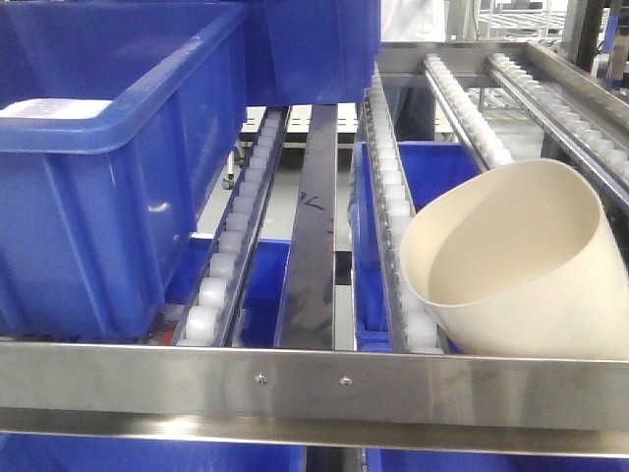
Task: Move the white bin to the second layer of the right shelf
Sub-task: 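Lower the bin onto the rollers and open the right gripper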
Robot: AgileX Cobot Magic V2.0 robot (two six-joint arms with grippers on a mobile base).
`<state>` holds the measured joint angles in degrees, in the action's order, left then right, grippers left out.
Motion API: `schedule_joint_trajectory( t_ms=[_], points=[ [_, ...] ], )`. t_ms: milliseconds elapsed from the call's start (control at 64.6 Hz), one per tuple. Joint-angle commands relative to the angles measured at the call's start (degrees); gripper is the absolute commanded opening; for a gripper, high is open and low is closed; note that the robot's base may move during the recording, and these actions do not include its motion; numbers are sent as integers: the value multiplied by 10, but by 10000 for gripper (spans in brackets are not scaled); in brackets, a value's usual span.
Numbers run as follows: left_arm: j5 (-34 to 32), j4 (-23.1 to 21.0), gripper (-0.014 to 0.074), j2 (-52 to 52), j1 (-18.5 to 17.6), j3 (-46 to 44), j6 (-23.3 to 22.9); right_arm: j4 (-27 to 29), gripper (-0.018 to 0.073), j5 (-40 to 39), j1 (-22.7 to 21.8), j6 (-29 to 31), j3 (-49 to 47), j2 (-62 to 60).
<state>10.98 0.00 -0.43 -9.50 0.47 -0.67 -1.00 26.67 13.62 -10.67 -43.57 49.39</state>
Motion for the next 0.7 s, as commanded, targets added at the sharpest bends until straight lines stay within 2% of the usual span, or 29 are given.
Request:
schedule_joint_trajectory(
  t_ms=[0,263,402,526,681],
  points=[
    [-52,0,85,-8,-4,16,-4,-10,54,-65,-3,2,32,-83],
    [-52,0,85,-8,-4,16,-4,-9,54,-43,-3,2,90,-271],
    [-52,0,85,-8,-4,16,-4,-12,54,-41,-3,2,90,-309],
    [-52,0,85,-8,-4,16,-4,-47,54,-51,-3,2,91,-313],
    [-52,0,85,-8,-4,16,-4,-59,54,-68,-45,2,194,-398]
  ],
)
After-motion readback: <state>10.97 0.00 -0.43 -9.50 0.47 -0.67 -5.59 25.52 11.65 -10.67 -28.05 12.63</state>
